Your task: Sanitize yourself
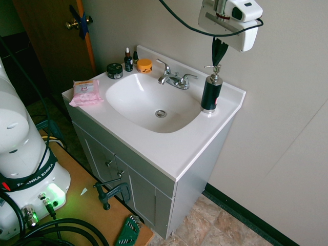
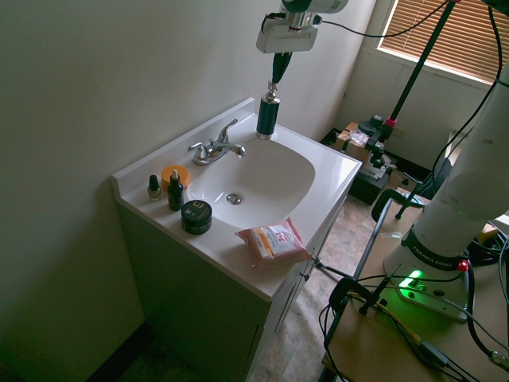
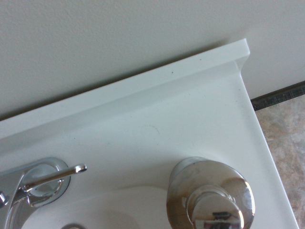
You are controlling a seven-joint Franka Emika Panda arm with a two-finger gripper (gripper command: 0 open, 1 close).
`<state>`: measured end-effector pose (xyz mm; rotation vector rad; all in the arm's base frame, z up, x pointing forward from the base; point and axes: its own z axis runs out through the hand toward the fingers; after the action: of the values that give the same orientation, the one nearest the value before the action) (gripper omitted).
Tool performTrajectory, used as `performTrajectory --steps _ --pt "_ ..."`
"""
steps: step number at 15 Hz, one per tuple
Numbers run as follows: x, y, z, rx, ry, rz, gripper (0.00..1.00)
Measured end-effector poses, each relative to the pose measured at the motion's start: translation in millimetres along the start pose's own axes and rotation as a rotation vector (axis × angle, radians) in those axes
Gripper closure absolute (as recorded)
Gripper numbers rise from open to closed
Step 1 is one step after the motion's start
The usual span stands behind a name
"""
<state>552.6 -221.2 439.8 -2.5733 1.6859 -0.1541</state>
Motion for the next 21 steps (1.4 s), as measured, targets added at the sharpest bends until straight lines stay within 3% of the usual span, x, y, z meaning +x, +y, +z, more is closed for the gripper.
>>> performTrajectory --steps 8,13,14,17,21 --pt "0.3 -3.7 14.5 -0.003 -0.017 0.008 1.00" --pt "-13.8 -18.7 -35.2 0.069 0.021 -0.027 1.00" --pt "-29.7 -24.7 -49.6 0.084 0.023 -0.056 0.00" --pt "-90.3 -27.1 -59.6 0.085 0.003 -0.145 0.00" --pt "-149.3 -2.9 -18.6 0.037 -0.045 -0.201 0.00"
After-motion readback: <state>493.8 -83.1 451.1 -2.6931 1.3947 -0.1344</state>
